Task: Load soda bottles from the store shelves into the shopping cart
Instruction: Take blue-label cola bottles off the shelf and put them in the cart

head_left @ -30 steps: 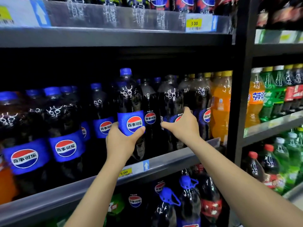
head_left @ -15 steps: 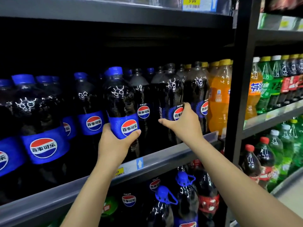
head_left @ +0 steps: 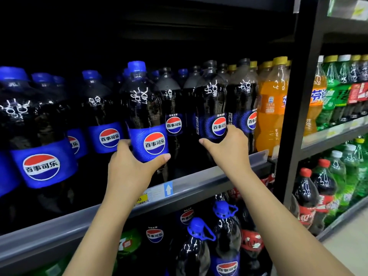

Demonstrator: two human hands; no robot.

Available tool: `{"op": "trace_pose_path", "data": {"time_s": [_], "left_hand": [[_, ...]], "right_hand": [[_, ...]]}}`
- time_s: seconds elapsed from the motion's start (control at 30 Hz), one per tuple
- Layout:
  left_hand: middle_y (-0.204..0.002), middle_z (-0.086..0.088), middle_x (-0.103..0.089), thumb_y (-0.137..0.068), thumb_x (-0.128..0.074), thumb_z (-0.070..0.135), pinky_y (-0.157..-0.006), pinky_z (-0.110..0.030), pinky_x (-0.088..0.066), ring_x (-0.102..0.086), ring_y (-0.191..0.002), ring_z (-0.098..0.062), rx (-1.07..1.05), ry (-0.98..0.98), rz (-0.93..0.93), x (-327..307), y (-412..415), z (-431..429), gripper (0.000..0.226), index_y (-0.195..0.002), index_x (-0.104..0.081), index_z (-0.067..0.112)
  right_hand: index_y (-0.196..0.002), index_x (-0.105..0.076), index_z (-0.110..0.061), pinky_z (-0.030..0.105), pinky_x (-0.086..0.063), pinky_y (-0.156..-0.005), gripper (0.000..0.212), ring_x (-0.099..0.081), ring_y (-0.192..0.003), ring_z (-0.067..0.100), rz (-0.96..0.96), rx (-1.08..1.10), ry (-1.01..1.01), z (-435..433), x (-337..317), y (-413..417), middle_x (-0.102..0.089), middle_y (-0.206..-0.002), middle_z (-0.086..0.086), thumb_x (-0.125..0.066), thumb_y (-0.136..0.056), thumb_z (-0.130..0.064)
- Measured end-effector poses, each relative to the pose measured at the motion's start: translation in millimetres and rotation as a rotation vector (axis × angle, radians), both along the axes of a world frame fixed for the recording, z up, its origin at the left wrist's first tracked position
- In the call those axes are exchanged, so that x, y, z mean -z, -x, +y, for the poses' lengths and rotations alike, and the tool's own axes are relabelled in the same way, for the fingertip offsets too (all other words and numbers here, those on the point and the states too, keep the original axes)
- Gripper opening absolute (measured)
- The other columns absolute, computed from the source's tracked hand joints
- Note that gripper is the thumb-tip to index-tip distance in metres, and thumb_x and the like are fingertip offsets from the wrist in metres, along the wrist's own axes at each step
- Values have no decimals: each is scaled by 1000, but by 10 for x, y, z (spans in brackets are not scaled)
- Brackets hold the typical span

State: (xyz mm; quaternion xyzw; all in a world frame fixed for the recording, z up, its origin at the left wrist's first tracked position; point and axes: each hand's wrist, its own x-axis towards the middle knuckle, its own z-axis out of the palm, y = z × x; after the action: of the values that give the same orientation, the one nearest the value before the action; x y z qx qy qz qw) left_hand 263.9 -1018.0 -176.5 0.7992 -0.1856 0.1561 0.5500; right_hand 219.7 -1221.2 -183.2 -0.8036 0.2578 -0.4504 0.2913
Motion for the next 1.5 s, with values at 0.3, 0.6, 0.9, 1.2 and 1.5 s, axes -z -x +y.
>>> {"op": "trace_pose_path", "data": {"time_s": [0.3, 0.6, 0.9, 1.2, 1.5], "left_hand": [[-115, 1, -60, -62, -85, 47, -85, -32, -45, -57, -103, -16, -31, -8, -6, 23, -17, -23, 84, -130, -44, 20], [-106, 6, -58, -64, -84, 45, -80, -29, -42, -55, -97, -13, -27, 8, -14, 25, -11, -32, 80, -130, -45, 20], [-116, 5, -58, -64, -84, 46, -86, -31, -45, -56, -103, -13, -58, -21, 27, 22, 11, -42, 78, -129, -46, 25], [-126, -18, -56, -65, -76, 61, -95, -44, -45, -52, -117, -37, -135, -558, 274, -611, 503, 112, 98, -139, -43, 7], [-116, -21, -64, -78, -51, 65, -93, -46, -50, -59, -109, -39, -95, -995, 443, -2027, 1628, 898, 79, -126, -59, 3]], "right_hand": [[-118, -48, -3, 32, -41, -93, 61, -46, -113, 27, 54, 12, -2, 57, -46, 30, -49, -119, 12, -73, -78, -43], [-113, -52, -4, 29, -38, -91, 58, -45, -111, 25, 23, 14, 18, -12, 17, 13, -51, -114, 11, -72, -78, -45], [-140, -35, -7, 35, -35, -100, 83, -33, -120, 26, 48, 104, 96, 64, 130, 54, -48, -129, 9, -66, -79, -53], [-148, -18, -5, 40, -28, -109, 93, -30, -133, 35, 721, -6, -69, 332, -554, 564, -29, -147, 20, -59, -83, -57], [-138, -39, -7, 48, -40, -98, 85, -44, -121, 39, 1141, -297, 134, 1087, -2293, 1589, -45, -136, 20, -60, -76, -62]]}}
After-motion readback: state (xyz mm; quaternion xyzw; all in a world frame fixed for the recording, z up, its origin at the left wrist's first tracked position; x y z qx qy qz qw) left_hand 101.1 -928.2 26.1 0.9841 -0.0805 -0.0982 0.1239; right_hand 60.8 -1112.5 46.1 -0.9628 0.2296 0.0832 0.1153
